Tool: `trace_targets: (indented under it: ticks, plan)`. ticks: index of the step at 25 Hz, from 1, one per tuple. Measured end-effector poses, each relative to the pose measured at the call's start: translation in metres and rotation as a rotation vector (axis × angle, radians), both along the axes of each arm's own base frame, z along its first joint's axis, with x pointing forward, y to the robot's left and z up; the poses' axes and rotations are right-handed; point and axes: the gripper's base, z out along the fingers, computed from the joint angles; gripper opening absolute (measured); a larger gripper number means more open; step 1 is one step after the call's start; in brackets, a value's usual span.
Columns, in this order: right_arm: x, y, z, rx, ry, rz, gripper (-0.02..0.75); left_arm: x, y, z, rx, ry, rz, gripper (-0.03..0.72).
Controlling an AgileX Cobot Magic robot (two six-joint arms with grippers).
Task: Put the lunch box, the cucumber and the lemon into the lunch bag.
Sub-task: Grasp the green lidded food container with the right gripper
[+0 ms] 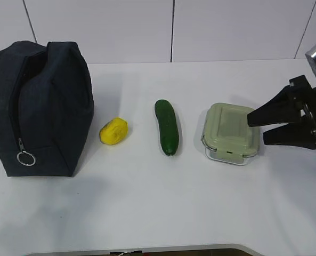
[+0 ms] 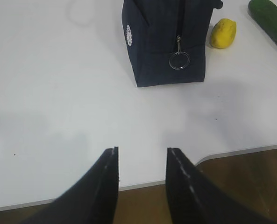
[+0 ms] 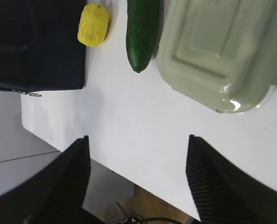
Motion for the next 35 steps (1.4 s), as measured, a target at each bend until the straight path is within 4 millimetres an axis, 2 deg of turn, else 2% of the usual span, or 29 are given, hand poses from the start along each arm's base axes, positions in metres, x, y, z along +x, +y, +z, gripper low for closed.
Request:
trace_targets:
  ticks: [6,10,14,35]
  plan:
    - [0.025,-0.019,0.004,0.022,-0.026,-0.008,0.513,0.0,0.0,0.0,0.0,0.0,0.0,0.242]
    - [0.028,-0.038,0.009,0.004,-0.048,-0.05,0.513,0.0,0.0,0.0,0.0,0.0,0.0,0.242]
    - [0.03,-0.049,0.008,-0.026,-0.054,-0.105,0.513,0.0,0.0,0.0,0.0,0.0,0.0,0.242]
    - [0.033,-0.052,0.005,-0.051,-0.062,-0.118,0.513,0.0,0.0,0.0,0.0,0.0,0.0,0.242]
